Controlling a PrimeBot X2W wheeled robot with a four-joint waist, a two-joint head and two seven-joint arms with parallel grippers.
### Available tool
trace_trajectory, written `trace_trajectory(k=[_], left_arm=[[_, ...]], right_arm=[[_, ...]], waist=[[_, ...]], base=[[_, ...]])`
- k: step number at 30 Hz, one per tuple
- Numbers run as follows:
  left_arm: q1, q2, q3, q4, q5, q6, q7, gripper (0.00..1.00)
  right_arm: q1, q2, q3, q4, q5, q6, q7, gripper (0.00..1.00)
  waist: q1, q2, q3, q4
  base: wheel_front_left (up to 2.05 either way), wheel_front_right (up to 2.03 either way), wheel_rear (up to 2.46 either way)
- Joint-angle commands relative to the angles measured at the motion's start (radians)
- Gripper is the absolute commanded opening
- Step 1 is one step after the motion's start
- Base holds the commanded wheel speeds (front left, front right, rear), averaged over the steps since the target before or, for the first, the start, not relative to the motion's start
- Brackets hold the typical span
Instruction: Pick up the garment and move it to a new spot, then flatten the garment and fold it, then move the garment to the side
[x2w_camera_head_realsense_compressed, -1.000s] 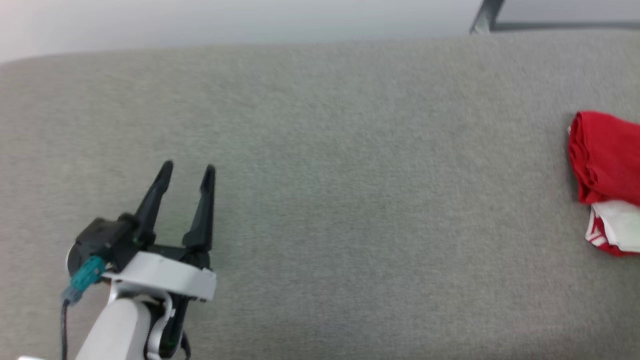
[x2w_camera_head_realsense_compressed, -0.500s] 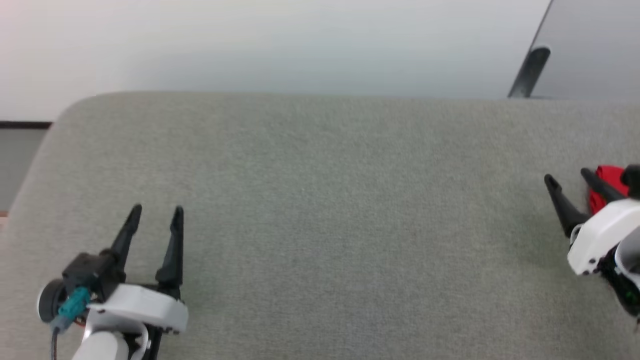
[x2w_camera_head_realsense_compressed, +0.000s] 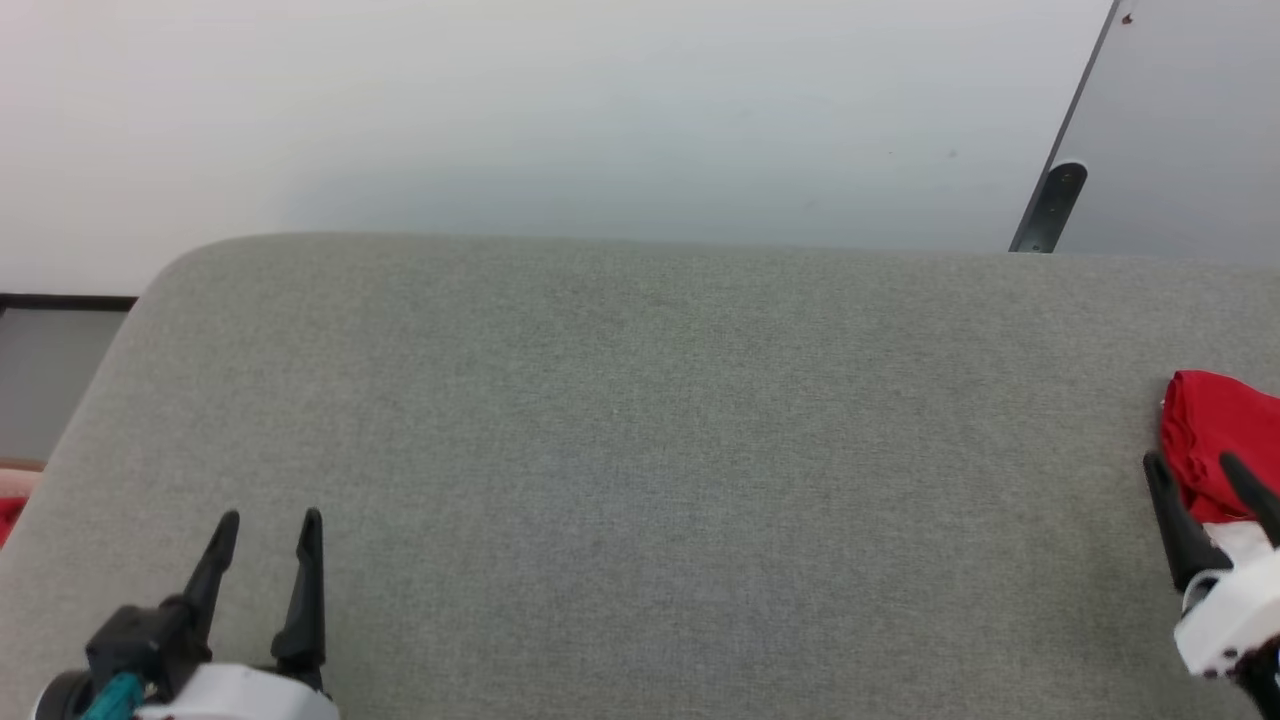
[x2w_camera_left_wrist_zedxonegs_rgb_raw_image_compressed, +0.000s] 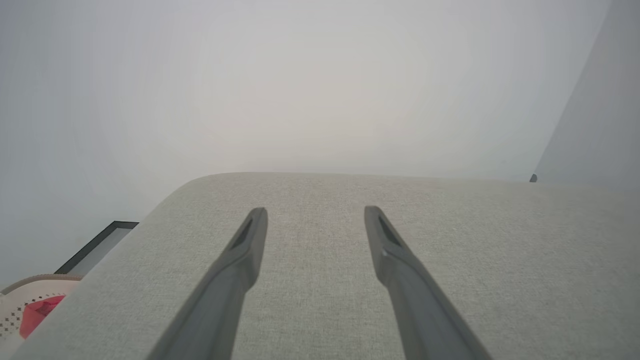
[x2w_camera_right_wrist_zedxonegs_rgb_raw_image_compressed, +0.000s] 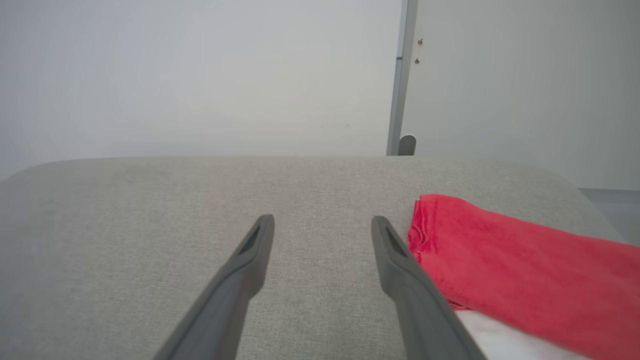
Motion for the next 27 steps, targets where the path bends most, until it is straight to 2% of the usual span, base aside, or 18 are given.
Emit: trace_trajectory(k=[1,11,27], left_arm=[[0.022,-0.003,0.004,-0.014,-0.004,0.008,-0.005,1.0],[0.074,-0.007,0.008,-0.084,-0.012,0.034,0.012,1.0],[0.075,-0.006,-0.007,-0.111,-0.023,0.044,0.029,1.0]], right_arm=[[0.028,0.014,-0.017,-0.025,-0.012,-0.001,0.009,1.0],[0.132,0.084,-0.098,-0.173,-0.059,-0.001,0.085,1.0],[0.141,0.104,-0.103,-0.216,-0.074,-0.001,0.11,1.0]], waist=[[0.0,0.0,-0.003,-0.005],[0.0,0.0,-0.006,-0.015],[0.0,0.0,-0.005,-0.015]], base=[[0.0,0.0,0.0],[0.0,0.0,0.0],[0.0,0.0,0.0]])
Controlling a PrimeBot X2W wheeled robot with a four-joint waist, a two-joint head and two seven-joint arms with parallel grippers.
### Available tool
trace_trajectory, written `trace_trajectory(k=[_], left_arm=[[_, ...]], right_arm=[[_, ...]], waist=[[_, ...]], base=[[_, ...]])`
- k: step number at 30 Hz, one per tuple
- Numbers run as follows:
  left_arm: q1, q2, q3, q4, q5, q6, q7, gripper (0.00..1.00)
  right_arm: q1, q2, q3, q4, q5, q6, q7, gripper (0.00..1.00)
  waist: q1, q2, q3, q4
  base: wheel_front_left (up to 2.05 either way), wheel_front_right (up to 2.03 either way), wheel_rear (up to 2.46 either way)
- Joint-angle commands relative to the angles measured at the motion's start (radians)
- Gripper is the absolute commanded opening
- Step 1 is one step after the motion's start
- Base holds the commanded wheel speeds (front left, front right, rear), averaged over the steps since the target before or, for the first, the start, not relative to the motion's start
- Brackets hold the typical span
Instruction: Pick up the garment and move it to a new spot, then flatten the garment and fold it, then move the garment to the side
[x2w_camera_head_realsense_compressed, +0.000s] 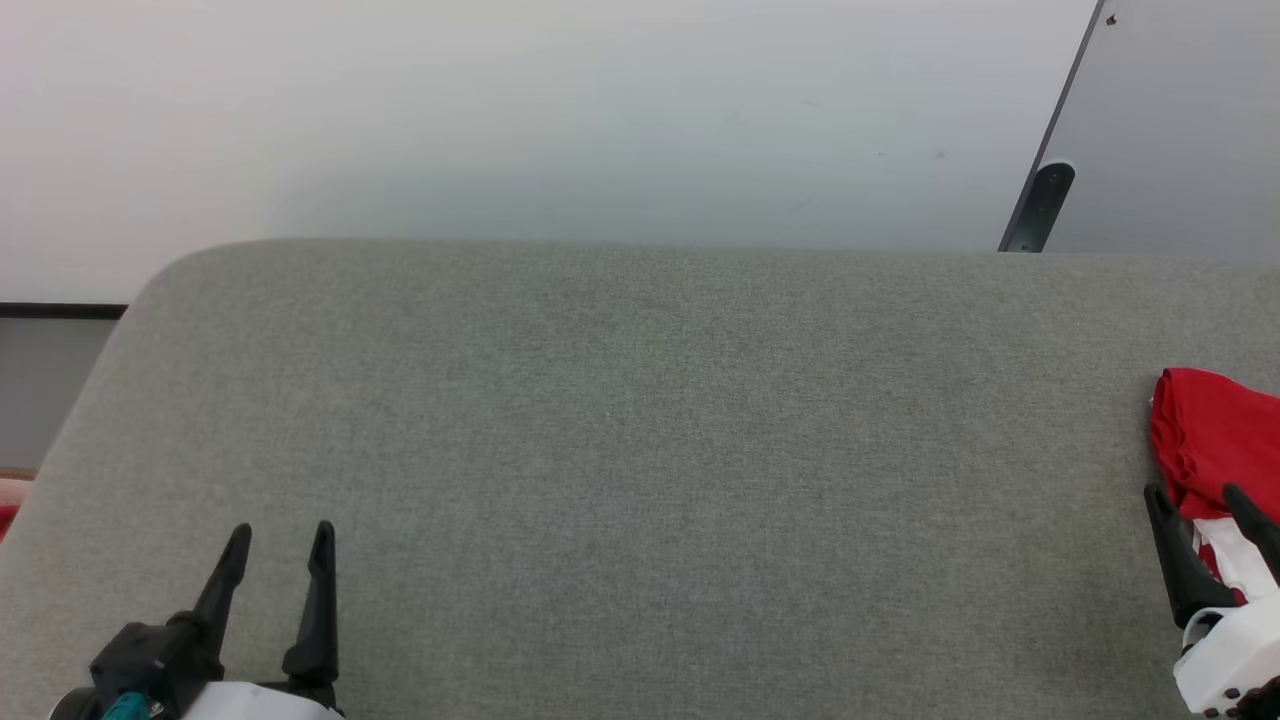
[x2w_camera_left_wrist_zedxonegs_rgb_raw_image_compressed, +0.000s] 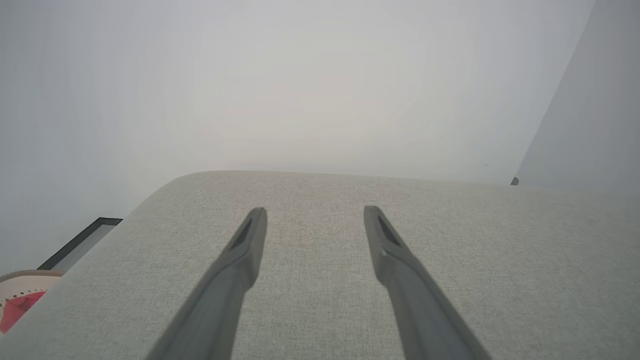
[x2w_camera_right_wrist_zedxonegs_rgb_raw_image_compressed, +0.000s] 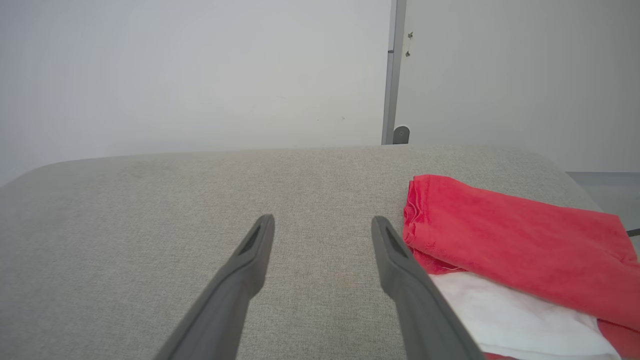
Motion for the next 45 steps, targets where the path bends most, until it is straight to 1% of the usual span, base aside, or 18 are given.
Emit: trace_trajectory(k=[1,17,18,23,37,45], left_arm=[[0.006,0.001,-0.002,-0.005,-0.005,0.006,0.001,1.0],[0.004,0.006,-0.014,-0.012,-0.015,0.007,0.004,1.0],[0.003,0.003,-0.014,-0.012,-0.012,0.002,0.004,0.0],[0.019,-0.035,-0.031,0.032,-0.017,0.002,0.013,0.0],[-0.017,-0.085,0.011,0.066,-0.237,-0.036,0.071,0.0],[-0.034,-0.107,0.03,0.083,-0.334,-0.053,0.097,0.0]], right_arm=[[0.003,0.003,0.001,-0.007,-0.008,-0.001,0.002,1.0],[-0.004,0.003,0.005,-0.022,-0.011,-0.001,0.009,1.0],[-0.001,0.002,0.002,-0.018,-0.004,0.0,0.009,0.0],[0.018,0.034,0.006,0.032,0.006,0.0,0.009,0.0],[-0.006,0.07,0.004,0.074,0.228,0.0,-0.008,0.0],[-0.016,0.085,0.005,0.092,0.326,0.0,-0.016,0.0]], waist=[[0.0,0.0,0.0,0.0],[0.0,0.0,0.007,-0.003],[0.0,0.0,0.007,-0.003],[0.0,0.0,0.007,-0.003],[0.0,0.0,0.005,-0.006],[0.0,0.0,0.004,-0.008]], base=[[0.0,0.0,0.0],[0.0,0.0,0.0],[0.0,0.0,0.0],[0.0,0.0,0.0],[0.0,0.0,0.0],[0.0,0.0,0.0]])
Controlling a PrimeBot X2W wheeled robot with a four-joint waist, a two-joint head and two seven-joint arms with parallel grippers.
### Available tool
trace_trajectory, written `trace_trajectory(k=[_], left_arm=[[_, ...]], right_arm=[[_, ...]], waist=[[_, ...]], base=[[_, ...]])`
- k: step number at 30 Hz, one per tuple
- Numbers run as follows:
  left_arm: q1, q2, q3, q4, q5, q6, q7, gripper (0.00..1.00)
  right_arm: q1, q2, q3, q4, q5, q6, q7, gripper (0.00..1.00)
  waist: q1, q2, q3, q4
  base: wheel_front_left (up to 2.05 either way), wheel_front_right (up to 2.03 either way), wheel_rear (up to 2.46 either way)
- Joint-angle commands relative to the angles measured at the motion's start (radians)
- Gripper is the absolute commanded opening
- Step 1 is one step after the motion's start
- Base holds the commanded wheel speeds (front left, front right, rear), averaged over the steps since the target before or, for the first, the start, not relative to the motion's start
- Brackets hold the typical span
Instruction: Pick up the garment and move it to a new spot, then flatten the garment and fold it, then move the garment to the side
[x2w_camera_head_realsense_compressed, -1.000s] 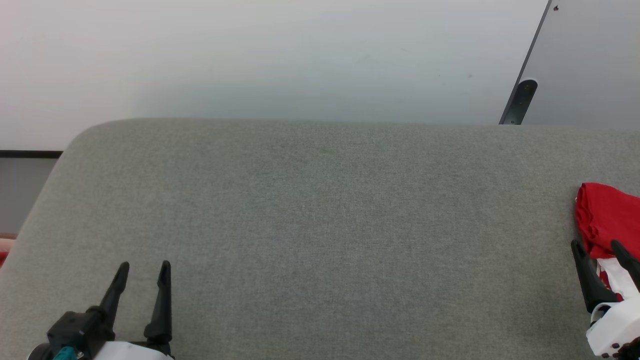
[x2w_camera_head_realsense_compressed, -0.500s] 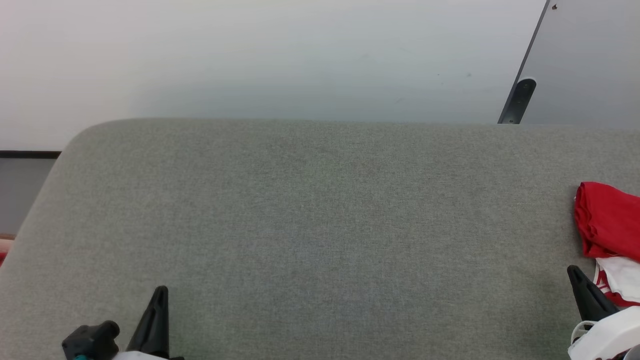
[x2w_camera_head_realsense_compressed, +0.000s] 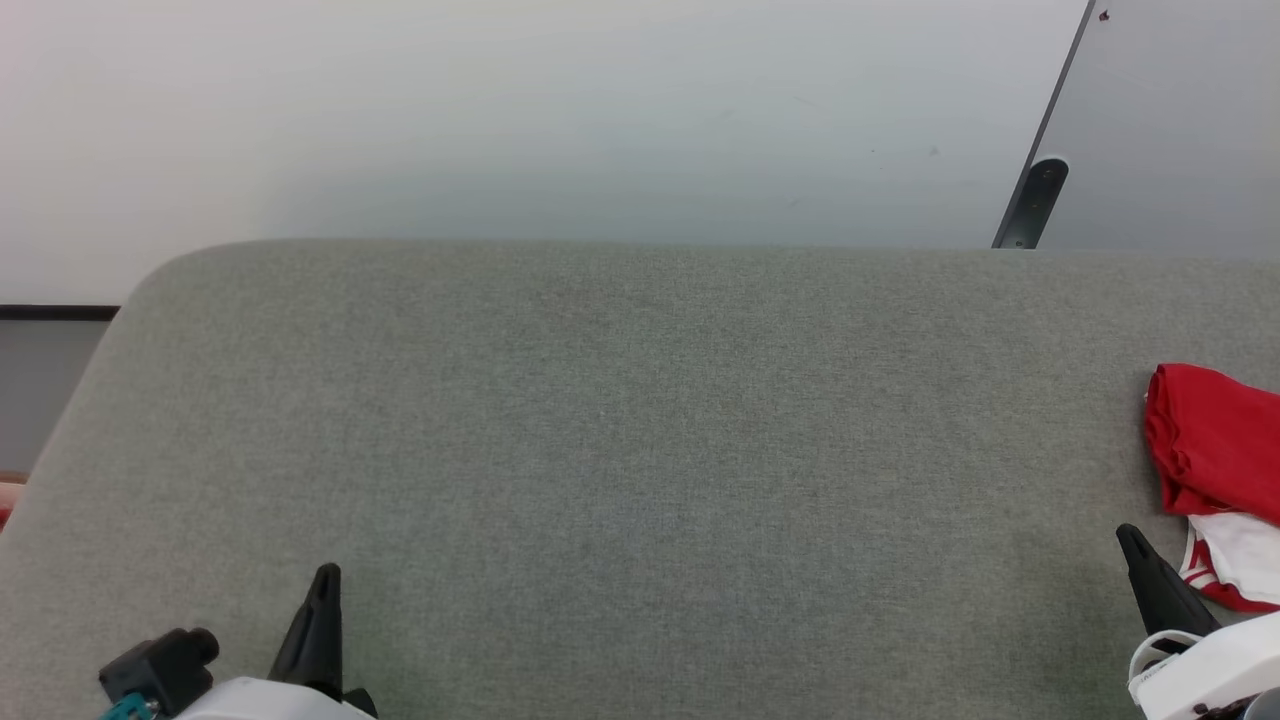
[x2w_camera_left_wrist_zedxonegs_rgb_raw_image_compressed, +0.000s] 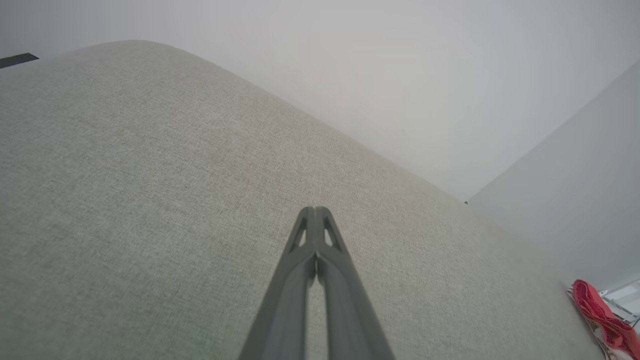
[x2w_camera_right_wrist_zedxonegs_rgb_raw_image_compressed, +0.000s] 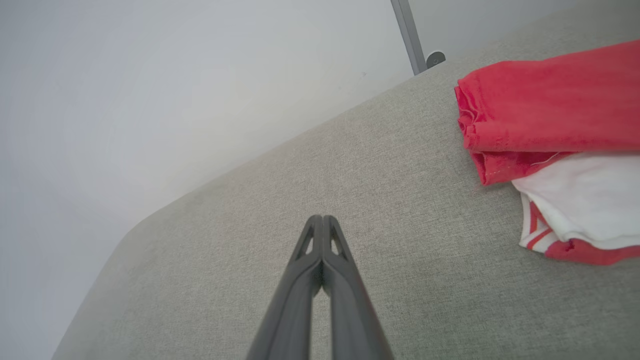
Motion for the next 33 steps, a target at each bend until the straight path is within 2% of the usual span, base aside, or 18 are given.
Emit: trace_trajectory(k=[1,33], left_arm=[[-0.026,0.004,0.014,-0.007,-0.028,-0.012,0.005,0.0],[-0.082,-0.082,0.087,0.043,-0.381,-0.074,0.104,0.0]], right_arm=[[-0.028,-0.004,-0.003,-0.008,0.03,0.0,-0.007,0.0],[-0.067,0.054,-0.003,0.06,0.391,0.0,-0.037,0.0]], waist=[[0.0,0.0,0.0,0.0],[0.0,0.0,-0.005,-0.009]], base=[[0.0,0.0,0.0],[0.0,0.0,0.0]])
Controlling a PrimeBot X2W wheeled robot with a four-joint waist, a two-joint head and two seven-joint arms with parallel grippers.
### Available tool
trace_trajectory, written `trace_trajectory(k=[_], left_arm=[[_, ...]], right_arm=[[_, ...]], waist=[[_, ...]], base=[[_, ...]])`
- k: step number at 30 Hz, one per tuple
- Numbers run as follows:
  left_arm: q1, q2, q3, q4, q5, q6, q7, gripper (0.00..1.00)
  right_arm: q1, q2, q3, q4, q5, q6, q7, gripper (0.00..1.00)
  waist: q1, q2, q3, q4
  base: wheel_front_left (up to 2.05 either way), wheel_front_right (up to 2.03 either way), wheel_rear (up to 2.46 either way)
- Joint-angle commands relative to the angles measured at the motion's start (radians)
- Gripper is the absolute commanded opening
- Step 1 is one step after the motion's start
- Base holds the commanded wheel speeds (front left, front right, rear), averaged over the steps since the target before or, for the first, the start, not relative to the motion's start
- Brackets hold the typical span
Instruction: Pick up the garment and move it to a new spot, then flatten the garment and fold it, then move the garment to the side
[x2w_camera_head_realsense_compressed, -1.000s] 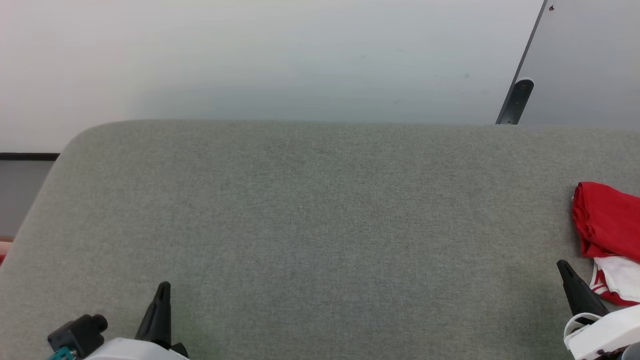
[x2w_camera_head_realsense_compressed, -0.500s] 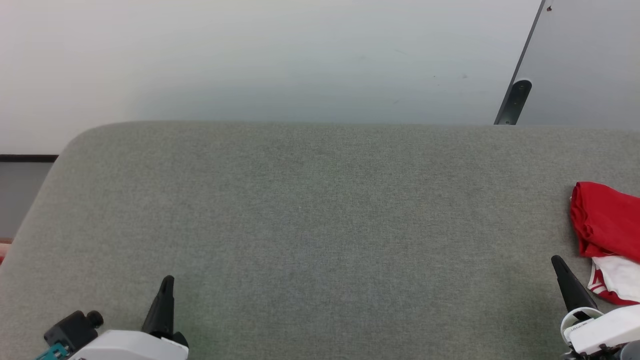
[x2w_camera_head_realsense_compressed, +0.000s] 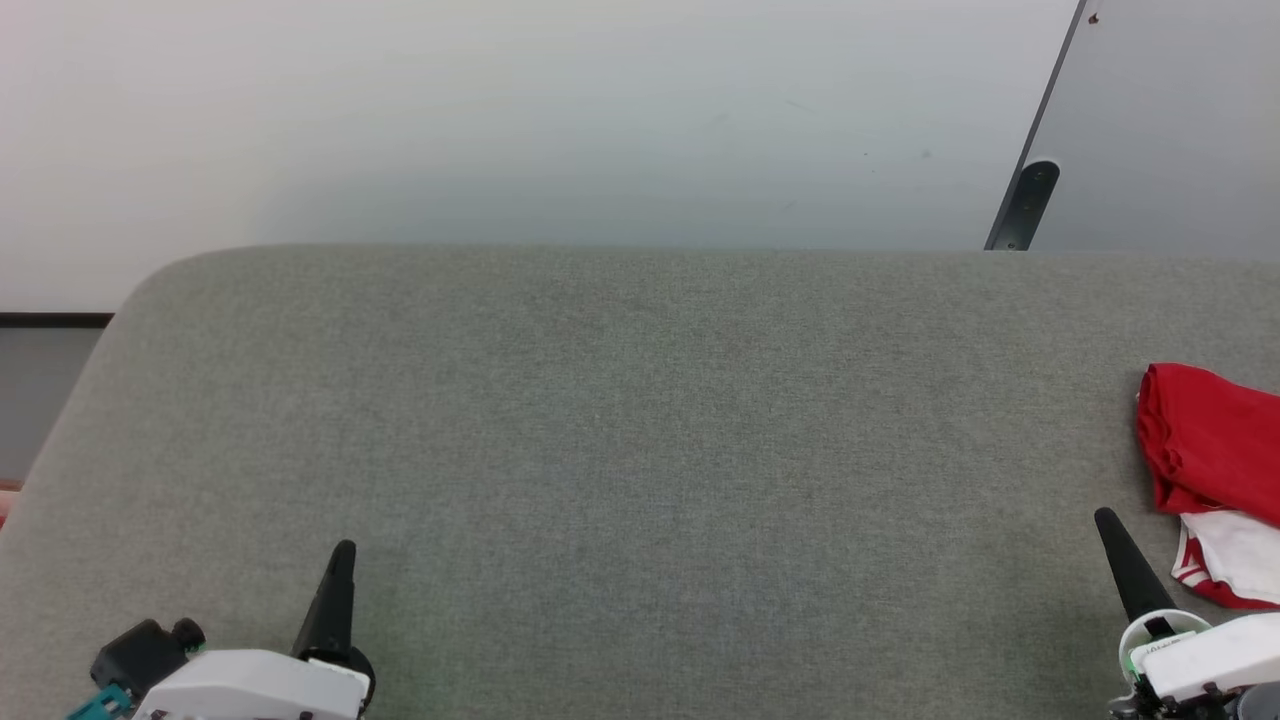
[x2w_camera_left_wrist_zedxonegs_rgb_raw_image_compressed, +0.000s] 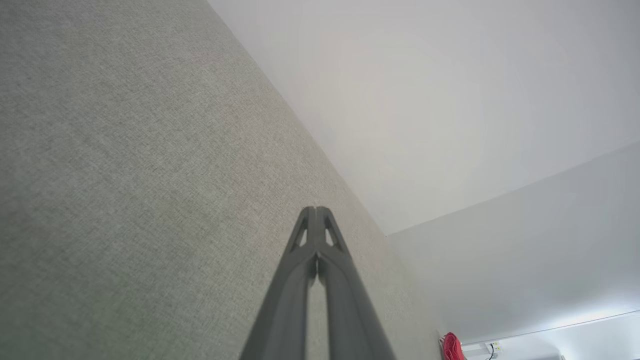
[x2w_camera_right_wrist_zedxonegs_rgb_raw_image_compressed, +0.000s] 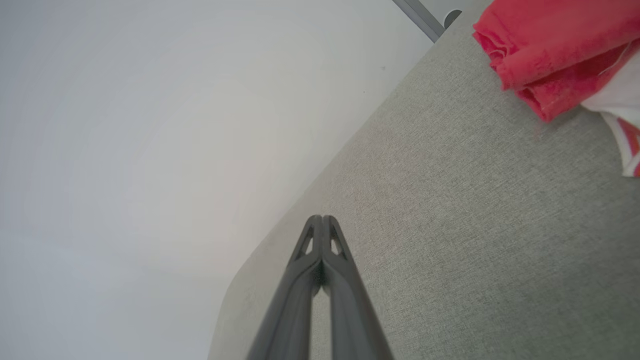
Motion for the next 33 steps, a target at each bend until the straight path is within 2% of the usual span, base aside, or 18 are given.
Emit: trace_trajectory(k=[1,33], left_arm=[[-0.018,0.0,0.01,-0.005,-0.024,-0.01,0.006,0.0],[-0.06,-0.065,0.067,0.035,-0.278,-0.055,0.08,0.0]], right_arm=[[-0.028,-0.001,-0.002,-0.004,0.026,0.0,-0.007,0.0],[-0.055,0.043,-0.002,0.047,0.29,0.0,-0.027,0.0]], waist=[[0.0,0.0,0.0,0.0],[0.0,0.0,-0.005,-0.009]], base=[[0.0,0.0,0.0],[0.0,0.0,0.0]])
